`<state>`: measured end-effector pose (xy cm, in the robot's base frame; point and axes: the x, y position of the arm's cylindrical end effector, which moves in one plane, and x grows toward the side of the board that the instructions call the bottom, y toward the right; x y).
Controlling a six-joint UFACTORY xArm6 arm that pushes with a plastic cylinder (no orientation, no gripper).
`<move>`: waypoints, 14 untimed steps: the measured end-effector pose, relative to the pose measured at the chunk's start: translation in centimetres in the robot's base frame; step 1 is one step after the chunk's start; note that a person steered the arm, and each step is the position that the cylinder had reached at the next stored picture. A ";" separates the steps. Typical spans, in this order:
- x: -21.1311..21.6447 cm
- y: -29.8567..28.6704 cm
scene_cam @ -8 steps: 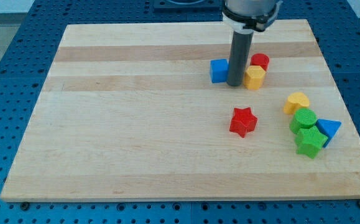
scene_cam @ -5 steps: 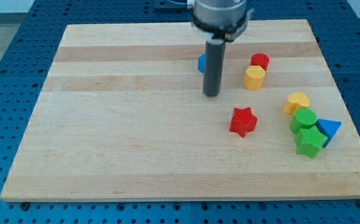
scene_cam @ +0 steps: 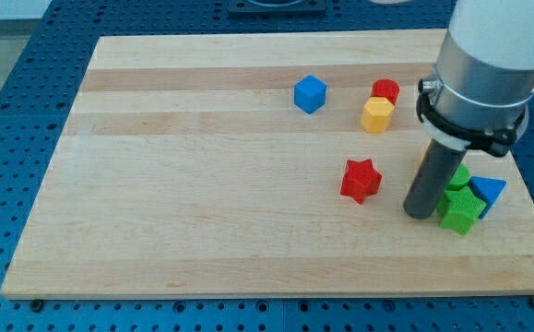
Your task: Place the red star right to the yellow hexagon
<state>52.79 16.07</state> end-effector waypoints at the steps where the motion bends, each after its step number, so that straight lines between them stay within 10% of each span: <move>1: -0.3 0.0; 3: 5.7 -4.3; 5: -3.9 -4.7; 9: -0.1 -10.2; 14: -6.8 -8.5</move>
<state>45.96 7.57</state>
